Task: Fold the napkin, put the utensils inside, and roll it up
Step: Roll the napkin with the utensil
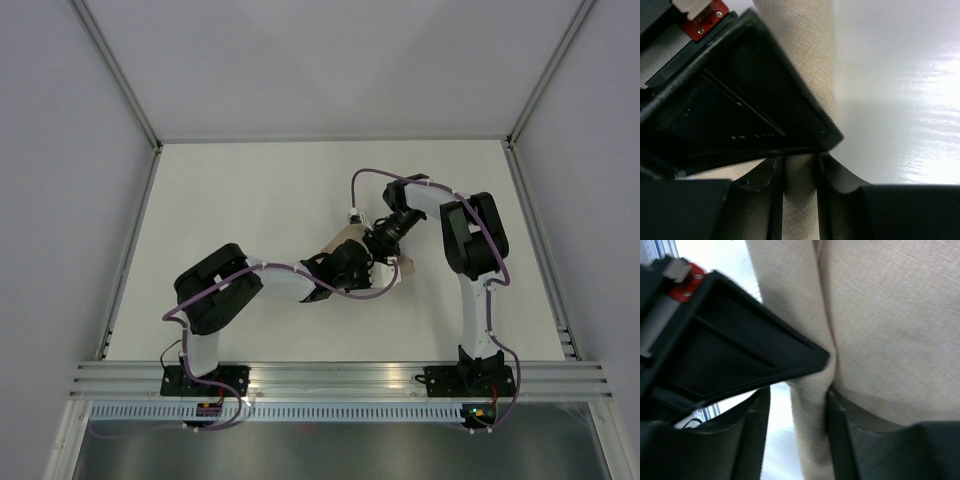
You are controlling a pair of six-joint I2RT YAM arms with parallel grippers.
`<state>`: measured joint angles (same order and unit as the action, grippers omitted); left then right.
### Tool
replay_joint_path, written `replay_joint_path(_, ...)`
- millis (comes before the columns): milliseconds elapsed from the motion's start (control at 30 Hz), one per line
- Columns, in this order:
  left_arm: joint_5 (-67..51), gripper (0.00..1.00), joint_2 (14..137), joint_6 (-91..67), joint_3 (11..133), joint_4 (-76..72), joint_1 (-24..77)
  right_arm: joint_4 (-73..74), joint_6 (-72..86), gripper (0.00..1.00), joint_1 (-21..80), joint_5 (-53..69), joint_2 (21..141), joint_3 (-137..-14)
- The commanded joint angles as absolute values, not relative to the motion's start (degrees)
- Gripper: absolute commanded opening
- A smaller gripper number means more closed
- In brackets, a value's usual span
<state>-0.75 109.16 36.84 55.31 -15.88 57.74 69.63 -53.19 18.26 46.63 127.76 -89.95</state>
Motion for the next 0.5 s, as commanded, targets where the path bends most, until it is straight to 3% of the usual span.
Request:
replay_joint_path(0,-13.78,0.02,115.57,26.56,55.81,-4.49,57.04,59.77,-55.37,0.55,19.25,37.79,127.45,-85.43)
replay_joint_path(167,-17.22,0.02,117.07,22.42,56.08,-4.83,57.04,58.98,-53.62,0.67,17.76,41.13,122.62,-85.34)
replay_joint_path(467,-22.23,0.02,116.72,18.38,55.64,-3.78,55.20,37.46,-33.50,0.72,9.59,42.36,114.09,-78.93)
